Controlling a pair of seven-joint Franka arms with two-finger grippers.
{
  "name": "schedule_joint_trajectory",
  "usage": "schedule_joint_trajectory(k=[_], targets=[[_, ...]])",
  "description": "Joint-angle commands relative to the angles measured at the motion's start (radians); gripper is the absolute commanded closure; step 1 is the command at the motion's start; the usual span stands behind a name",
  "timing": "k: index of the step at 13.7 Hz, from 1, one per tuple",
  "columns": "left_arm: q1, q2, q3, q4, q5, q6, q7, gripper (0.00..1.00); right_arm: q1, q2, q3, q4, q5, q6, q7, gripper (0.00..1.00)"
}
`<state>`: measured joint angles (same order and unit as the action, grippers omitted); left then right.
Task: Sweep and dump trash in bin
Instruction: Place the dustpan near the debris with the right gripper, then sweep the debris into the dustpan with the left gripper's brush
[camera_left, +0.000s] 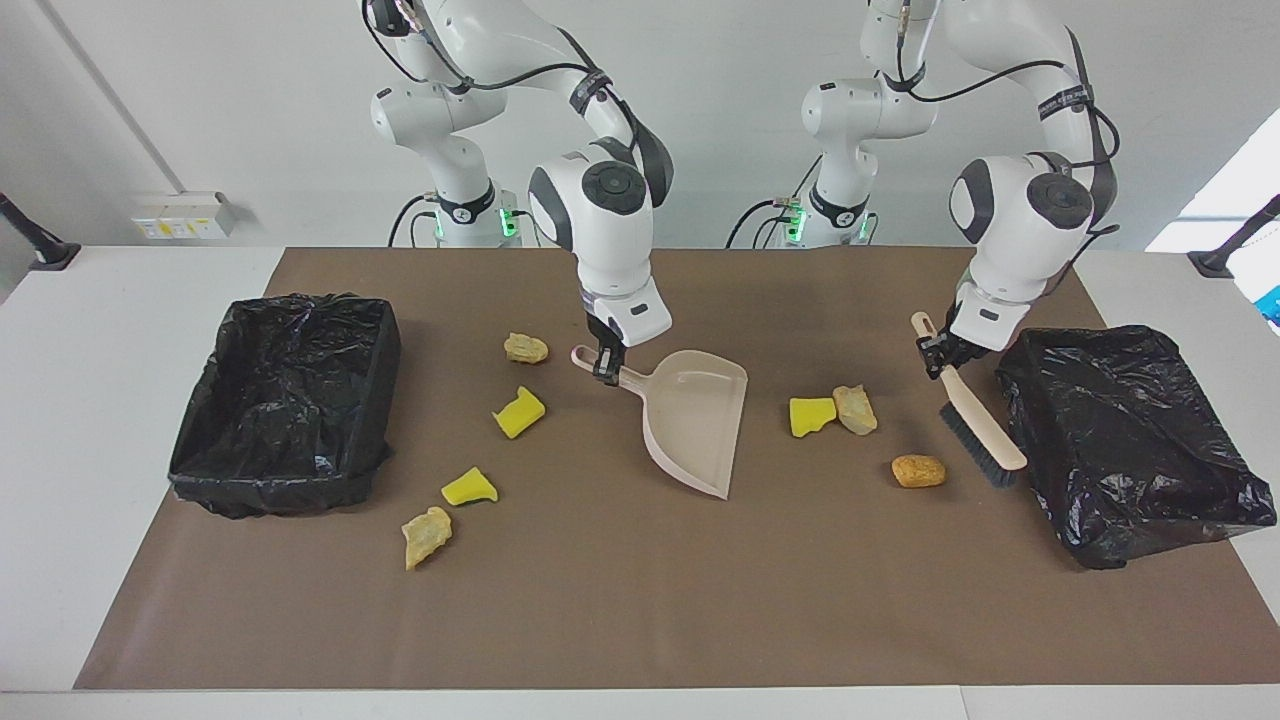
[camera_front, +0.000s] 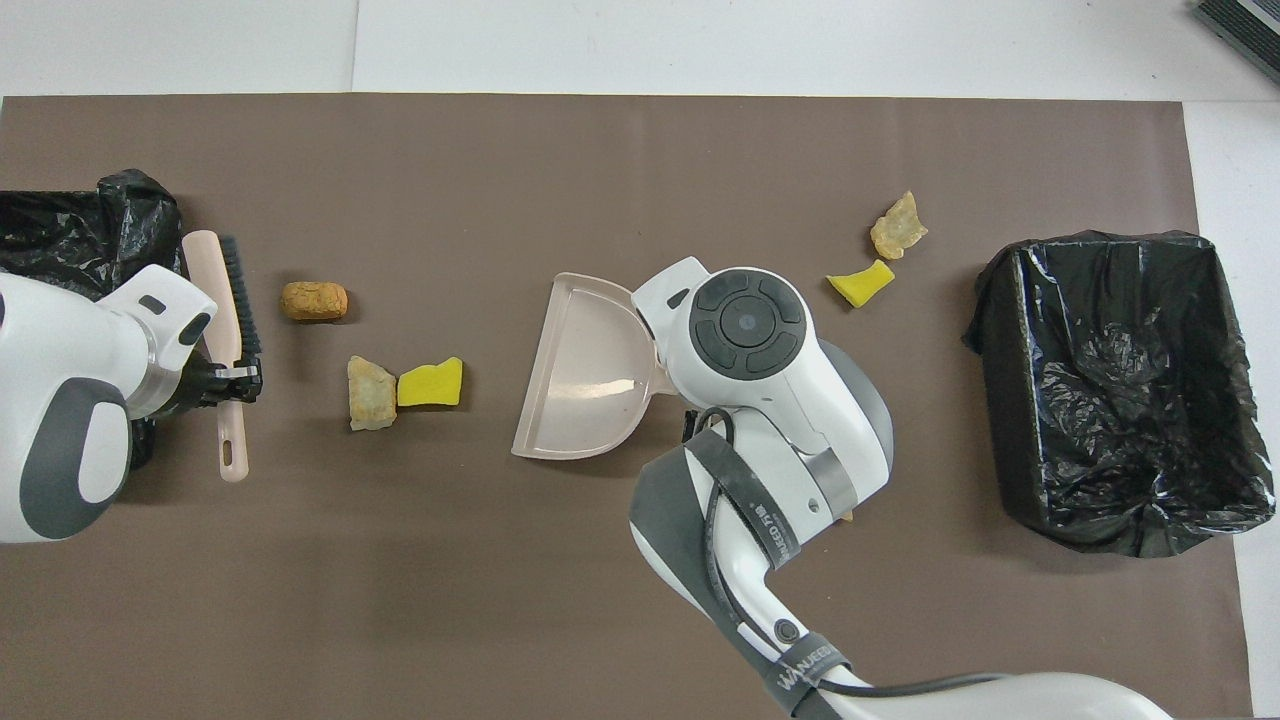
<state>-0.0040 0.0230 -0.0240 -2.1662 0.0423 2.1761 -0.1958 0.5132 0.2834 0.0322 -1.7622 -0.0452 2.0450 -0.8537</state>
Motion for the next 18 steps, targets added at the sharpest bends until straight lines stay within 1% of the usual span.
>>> schedule_joint_trajectory(k=[1,3,5,9,11,15,18], targets=[[-0.013,0.050,-0.014,0.002,0.013,0.059,-0.008,1.00,-0.001,-0.021,0.002,-0.033,0.024,0.012,-0.100,1.00],[-0.046,0.063,-0.016,-0.003,0.011,0.070,-0.011,1.00,0.027,-0.001,0.003,-0.031,0.024,0.044,-0.096,1.00],[-0.086,0.063,-0.016,-0.012,0.011,0.058,-0.013,1.00,0.033,0.003,0.003,-0.031,0.024,0.061,-0.090,1.00],[-0.215,0.040,-0.017,-0.033,0.011,-0.022,-0.105,1.00,0.031,0.007,0.003,-0.031,0.025,0.066,-0.067,1.00],[-0.247,0.031,-0.022,-0.037,-0.013,-0.074,-0.105,1.00,0.031,0.008,0.002,-0.031,0.027,0.066,-0.065,1.00],[-0.344,0.017,-0.022,-0.047,-0.183,-0.084,-0.114,1.00,0.024,0.008,0.003,-0.031,0.027,0.060,-0.065,1.00],[-0.372,0.015,-0.024,-0.046,-0.258,-0.088,-0.114,1.00,0.024,0.008,0.003,-0.031,0.027,0.061,-0.065,1.00]])
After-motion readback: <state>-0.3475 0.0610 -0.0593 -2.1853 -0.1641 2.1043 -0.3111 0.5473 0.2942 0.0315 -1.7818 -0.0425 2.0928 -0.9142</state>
